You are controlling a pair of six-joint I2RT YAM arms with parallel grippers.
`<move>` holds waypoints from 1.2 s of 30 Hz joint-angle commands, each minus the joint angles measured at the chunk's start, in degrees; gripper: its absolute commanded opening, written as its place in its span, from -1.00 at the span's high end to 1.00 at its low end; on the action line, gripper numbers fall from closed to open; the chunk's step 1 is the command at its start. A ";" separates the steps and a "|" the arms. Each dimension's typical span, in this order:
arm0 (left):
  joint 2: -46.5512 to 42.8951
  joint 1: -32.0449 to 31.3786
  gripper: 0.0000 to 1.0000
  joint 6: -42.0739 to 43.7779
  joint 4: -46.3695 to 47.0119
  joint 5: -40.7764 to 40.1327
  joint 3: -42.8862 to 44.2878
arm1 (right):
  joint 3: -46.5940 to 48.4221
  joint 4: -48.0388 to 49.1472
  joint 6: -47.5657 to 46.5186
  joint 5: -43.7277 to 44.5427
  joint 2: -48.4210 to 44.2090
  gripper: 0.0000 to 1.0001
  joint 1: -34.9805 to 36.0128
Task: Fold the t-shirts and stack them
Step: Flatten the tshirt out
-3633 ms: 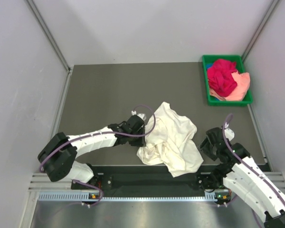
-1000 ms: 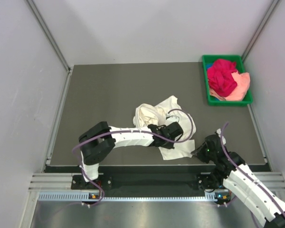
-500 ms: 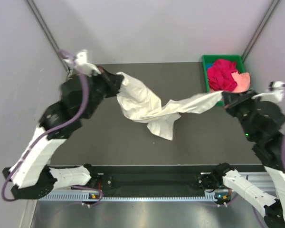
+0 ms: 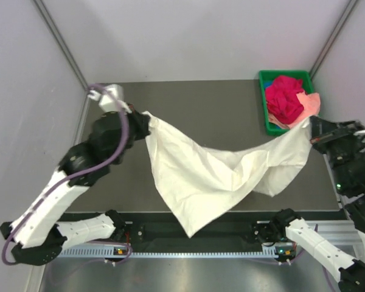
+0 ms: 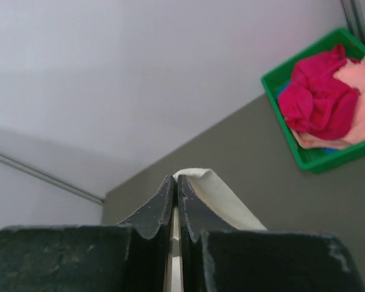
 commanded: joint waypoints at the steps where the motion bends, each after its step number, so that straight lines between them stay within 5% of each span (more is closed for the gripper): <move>1: 6.83 4.40 1.00 0.81 2.59 2.00 -8.57 | -6.36 -0.88 0.95 -2.27 0.03 1.00 0.40; 5: 14.38 18.28 1.00 0.37 11.99 19.04 -16.93 | -19.70 1.32 4.03 -5.35 -4.36 1.00 0.40; 8: 24.91 27.43 1.00 0.36 17.73 32.32 -15.55 | -28.33 3.25 7.28 -8.16 -7.44 1.00 0.40; 10: 34.58 29.90 0.79 2.20 17.13 39.54 -7.83 | -32.29 5.18 9.39 -10.27 -9.11 1.00 0.40; 12: 41.95 30.61 0.28 3.70 6.13 38.34 3.81 | -36.17 5.98 10.80 -10.80 -9.64 1.00 0.40; 15: 38.08 25.46 -0.01 5.37 1.05 28.62 2.87 | -38.46 6.86 11.24 -11.07 -9.47 1.00 0.40; 20: 18.82 10.68 0.00 0.91 -0.27 24.17 -17.17 | -39.08 7.39 10.37 -10.89 -8.42 1.00 0.40; 24: 1.62 -1.27 0.06 -14.87 -1.94 29.09 -34.29 | -38.64 7.91 9.49 -11.77 -7.19 1.00 0.40; 30: -15.11 -17.54 0.13 -35.99 -6.35 29.17 -48.99 | -39.51 8.61 9.13 -12.13 -7.71 1.00 0.48; 36: -7.61 -19.05 0.07 -32.95 -0.64 37.53 -50.00 | -40.66 8.70 9.57 -12.56 -7.80 1.00 0.48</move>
